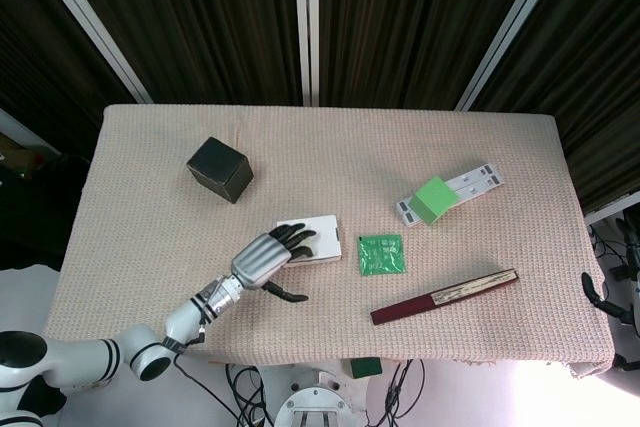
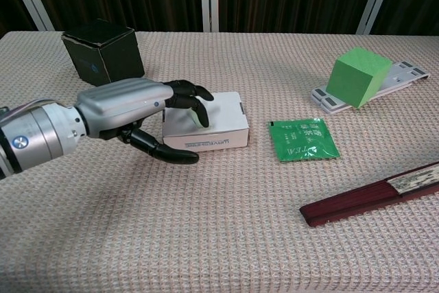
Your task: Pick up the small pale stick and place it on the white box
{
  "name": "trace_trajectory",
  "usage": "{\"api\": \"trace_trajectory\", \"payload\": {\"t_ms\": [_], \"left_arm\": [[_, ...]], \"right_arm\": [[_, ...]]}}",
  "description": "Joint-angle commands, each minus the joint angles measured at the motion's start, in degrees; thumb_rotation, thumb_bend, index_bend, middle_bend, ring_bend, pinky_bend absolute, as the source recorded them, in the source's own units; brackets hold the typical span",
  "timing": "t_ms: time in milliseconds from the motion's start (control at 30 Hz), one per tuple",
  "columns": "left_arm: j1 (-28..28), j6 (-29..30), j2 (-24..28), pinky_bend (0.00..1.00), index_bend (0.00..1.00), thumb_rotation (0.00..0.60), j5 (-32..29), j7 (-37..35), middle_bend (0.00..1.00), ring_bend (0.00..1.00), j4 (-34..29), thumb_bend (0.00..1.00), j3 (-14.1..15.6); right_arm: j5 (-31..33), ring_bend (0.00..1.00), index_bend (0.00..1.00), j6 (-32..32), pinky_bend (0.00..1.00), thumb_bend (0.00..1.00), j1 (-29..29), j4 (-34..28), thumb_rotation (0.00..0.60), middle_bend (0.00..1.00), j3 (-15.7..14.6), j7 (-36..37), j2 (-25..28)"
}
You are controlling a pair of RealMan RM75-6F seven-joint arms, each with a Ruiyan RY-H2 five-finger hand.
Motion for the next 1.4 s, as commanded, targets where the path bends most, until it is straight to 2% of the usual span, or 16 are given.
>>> {"api": "trace_trajectory", "payload": {"t_ms": [33,333,800,1400], "left_arm": [[-0.08,-0.4,-0.12,0.15,0.31,0.14,-0.17,0.23,0.07,0.0,0.24,0.02,0.04],[0.02,-1.23,-0.28,0.15,0.34,0.147,-0.64,1.03,0.07,0.0,0.55,0.03,0.26],[0.47,1.79,-0.06,0.14,0.34,0.15,1.31,0.59,0.08,0.0,-0.22,0.03,-0.26],[0.54,-0.3,-0.41,0.14,0.36,0.159,-0.11,1.3,0.08,0.0,0.99,0.03,0.08]], "right_arm": [[-0.03,0.0,0.0,0.0,0.0,0.35,0.01,0.01,0.459,0.0,-0.02,0.0,-0.01],[-0.04,0.0,0.0,-0.09,0.0,0.35,-0.01,0.03,0.459,0.0,-0.1,0.06,0.03],[-0.21,0.0,0.0,-0.03,0.0,0.35,0.12,-0.26,0.457,0.0,-0.07,-0.28,-0.03],[0.15,0.0,0.0,-0.62,0.0,0.35,0.25,0.05,0.458,0.0,-0.15,-0.28,-0.2]]}}
